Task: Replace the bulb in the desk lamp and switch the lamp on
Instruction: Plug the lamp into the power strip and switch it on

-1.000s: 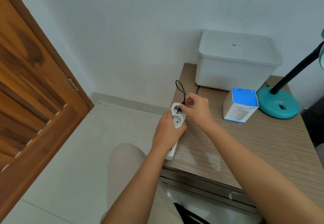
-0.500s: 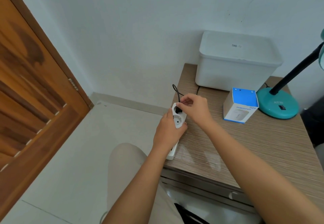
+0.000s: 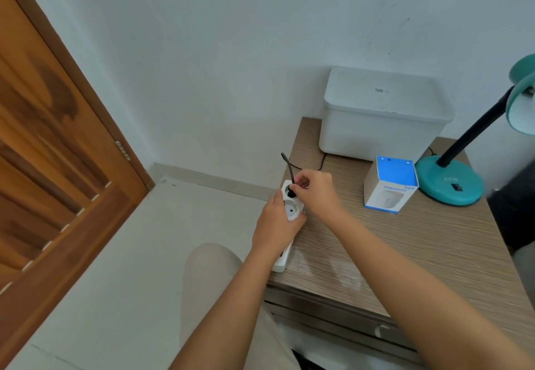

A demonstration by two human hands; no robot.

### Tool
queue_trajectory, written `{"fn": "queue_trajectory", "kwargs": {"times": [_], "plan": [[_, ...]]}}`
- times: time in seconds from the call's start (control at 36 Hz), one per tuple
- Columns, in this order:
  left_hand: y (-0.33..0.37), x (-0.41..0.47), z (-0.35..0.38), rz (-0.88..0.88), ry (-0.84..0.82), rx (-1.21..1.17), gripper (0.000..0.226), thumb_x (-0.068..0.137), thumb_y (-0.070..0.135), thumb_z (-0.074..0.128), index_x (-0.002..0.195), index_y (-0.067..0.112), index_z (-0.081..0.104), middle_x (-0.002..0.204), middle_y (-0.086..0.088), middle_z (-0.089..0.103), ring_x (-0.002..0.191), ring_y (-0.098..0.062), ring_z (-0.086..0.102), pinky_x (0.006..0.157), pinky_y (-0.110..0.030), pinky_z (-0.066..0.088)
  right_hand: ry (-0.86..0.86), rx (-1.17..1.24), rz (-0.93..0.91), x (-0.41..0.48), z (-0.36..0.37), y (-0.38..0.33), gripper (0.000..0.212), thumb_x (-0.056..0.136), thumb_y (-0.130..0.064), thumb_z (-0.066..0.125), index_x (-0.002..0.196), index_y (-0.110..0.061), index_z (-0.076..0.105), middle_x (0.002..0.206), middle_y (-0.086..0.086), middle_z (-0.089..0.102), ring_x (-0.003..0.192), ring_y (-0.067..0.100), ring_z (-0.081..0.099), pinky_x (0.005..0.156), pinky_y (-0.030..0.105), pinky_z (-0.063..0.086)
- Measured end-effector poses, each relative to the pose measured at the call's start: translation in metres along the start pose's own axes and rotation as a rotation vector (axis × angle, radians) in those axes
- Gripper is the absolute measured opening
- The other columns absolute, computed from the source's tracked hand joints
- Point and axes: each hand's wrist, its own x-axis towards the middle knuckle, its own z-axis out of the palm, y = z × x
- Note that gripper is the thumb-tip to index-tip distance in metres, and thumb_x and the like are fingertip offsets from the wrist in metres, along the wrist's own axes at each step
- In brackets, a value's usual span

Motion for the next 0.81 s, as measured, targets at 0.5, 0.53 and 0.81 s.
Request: {"fn": "queue_trajectory", "kwargs": {"times": [0.5,0.53,0.81], "plan": [[0.122,0.037,-0.018,0.195,-0.015,0.097,0.054,0.097,0.037,0.044,0.139,0.004,0.037,0.144,-0.012,0.039,0.134,-0.024,0.035,0.103,-0.027,0.028,0.048,-0.227,0.011,-0.020,-0.160,0.014,0.036,0.095,-0.019,0.042,0.112,0.009,0.058,0.118,0.026,0.062,0.114,0.037,0.053,0.096,0.042,0.041],[0.136,0.042,-0.009,0.231,-0.022,0.103,0.050,0.097,0.034,0.045,0.136,0.002,0.041,0.141,-0.013,0.043,0.132,-0.026,0.038,0.100,-0.025,0.029,0.052,-0.242,0.042,-0.024,-0.173,0.023,0.038,0.096,-0.021,0.041,0.116,0.007,0.056,0.122,0.024,0.060,0.116,0.036,0.052,0.098,0.041,0.040],[0.228,0.050,0.118,0.413,-0.350,0.180,0.045,0.099,0.034,0.040,0.131,0.003,0.045,0.133,-0.014,0.048,0.125,-0.026,0.044,0.099,-0.030,0.034,0.069,-0.264,0.264,-0.049,-0.251,0.128,0.039,0.099,-0.029,0.034,0.116,0.001,0.052,0.118,0.022,0.057,0.113,0.037,0.052,0.088,0.037,0.040]]}}
